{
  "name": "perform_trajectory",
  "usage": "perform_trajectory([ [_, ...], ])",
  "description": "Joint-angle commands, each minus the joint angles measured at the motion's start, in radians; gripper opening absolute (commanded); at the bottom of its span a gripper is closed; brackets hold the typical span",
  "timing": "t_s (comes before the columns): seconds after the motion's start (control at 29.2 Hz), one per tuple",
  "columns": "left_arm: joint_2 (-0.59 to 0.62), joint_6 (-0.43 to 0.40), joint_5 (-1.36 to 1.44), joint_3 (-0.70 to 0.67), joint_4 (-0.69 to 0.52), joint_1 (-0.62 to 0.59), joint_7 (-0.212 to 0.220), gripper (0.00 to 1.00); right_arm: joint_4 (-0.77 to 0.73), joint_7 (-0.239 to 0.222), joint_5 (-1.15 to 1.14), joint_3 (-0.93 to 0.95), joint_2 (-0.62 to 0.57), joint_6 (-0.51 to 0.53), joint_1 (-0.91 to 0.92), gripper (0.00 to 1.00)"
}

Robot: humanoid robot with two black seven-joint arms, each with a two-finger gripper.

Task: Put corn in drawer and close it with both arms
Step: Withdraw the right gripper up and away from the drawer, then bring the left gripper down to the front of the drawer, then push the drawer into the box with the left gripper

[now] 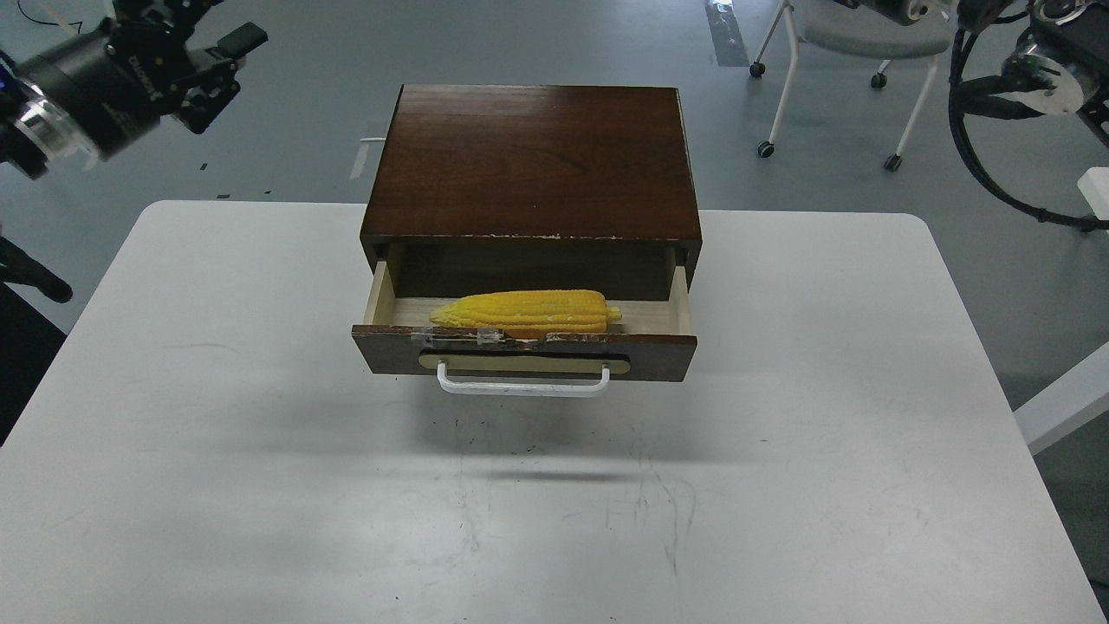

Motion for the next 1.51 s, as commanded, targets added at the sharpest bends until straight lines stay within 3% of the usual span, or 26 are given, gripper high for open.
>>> perform_trajectory([
  [0.0,-0.026,0.0,0.321,0.009,-0.193,-0.005,-0.021,0.0,-0.072,-0.013,0.229,0.046,0.003,0.002,-0.084,0.98],
  [0.14,-0.028,0.0,0.542,0.032,-0.298,0.017,-0.041,0.0,-0.115,-0.02,0.496,0.048,0.003,0.002,-0.144,0.99],
  [0.34,-0.057,0.0,0.778,0.114,-0.407,0.023,-0.038,0.0,-0.177,-0.017,0.67,0.109,0.048,0.002,-0.207,0.99],
  [0.44,-0.086,0.0,0.971,0.216,-0.402,0.024,-0.038,0.0,-0.195,-0.018,0.673,0.225,0.087,0.002,-0.264,1.0],
  [0.58,-0.094,0.0,1.111,0.265,-0.404,0.04,-0.038,0.0,-0.198,-0.02,0.67,0.242,0.14,0.005,-0.299,1.0],
  [1.2,-0.115,0.0,1.331,0.272,-0.339,0.067,-0.018,0.0,-0.246,-0.017,0.659,0.236,0.17,0.059,-0.331,1.0],
  [1.27,-0.117,0.0,1.333,0.272,-0.338,0.072,-0.012,0.0,-0.246,-0.017,0.658,0.235,0.17,0.059,-0.333,1.0],
  [1.37,-0.117,0.0,1.339,0.272,-0.335,0.07,0.034,0.0,-0.246,-0.017,0.647,0.233,0.172,0.059,-0.333,1.0],
  [1.47,-0.117,0.0,1.372,0.27,-0.335,0.07,0.041,0.0,-0.246,-0.015,0.627,0.233,0.172,0.059,-0.333,1.0],
])
